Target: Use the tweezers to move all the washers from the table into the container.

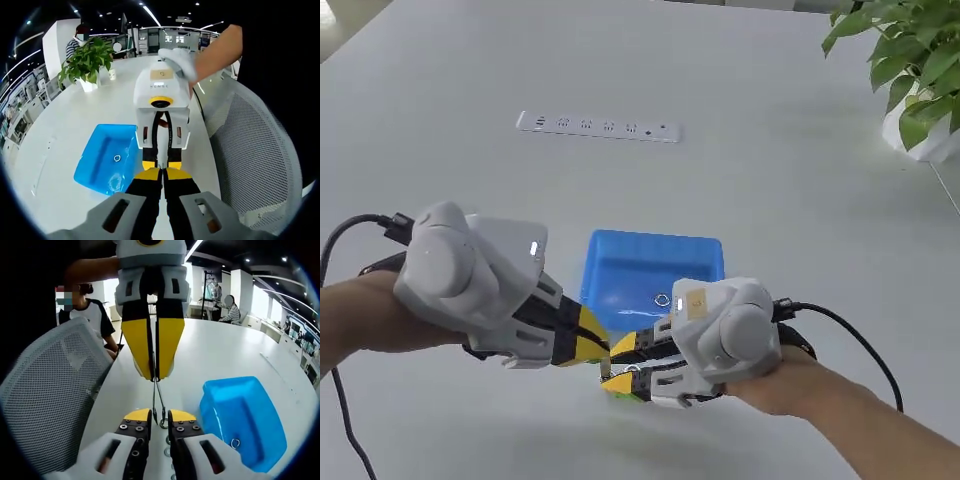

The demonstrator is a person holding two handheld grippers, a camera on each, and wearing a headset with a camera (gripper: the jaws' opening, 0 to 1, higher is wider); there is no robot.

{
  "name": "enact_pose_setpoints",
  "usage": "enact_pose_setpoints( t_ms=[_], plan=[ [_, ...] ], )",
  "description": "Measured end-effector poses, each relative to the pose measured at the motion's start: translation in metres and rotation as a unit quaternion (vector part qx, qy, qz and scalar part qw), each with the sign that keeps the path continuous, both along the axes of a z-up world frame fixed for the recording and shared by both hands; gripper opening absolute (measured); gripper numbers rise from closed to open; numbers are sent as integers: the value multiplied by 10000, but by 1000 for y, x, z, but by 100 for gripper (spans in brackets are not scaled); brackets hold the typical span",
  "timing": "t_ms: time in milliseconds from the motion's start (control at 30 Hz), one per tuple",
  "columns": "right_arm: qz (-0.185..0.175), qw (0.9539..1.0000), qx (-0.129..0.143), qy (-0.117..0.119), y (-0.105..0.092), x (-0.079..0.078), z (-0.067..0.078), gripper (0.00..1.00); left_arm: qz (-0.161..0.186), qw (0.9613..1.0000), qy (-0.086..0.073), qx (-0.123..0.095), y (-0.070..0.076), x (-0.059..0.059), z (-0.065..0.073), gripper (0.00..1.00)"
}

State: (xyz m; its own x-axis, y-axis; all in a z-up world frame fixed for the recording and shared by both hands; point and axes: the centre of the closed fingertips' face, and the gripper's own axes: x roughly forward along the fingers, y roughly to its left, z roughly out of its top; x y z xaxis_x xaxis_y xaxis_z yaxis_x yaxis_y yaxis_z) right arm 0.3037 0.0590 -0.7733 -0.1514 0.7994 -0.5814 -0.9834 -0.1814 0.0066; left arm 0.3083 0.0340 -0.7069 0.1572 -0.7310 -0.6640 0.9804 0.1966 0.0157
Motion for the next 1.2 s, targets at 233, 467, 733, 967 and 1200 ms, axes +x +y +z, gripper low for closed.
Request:
enact_pose_setpoints(
  t_ms=[233, 467, 733, 967, 1200],
  plan=[
    [59, 9999, -62, -72, 2, -2, -3, 10, 18, 10000, 3, 1, 2, 1, -1, 5],
    [102, 9998, -115, -133, 3, -2, -3, 9, 25, 10000, 14, 18, 4, 1, -2, 5],
    [135, 9997, -146, -173, 3, -2, -2, 8, 30, 10000, 43, 15, 4, 1, -1, 5],
    [93, 9997, -65, -198, -2, 0, 8, 8, 91, 9999, 14, -88, 0, 3, 7, 9],
    [78, 9996, -27, -269, -4, 2, 18, 8, 338, 9989, -45, -327, 2, 10, 22, 20]
  ],
)
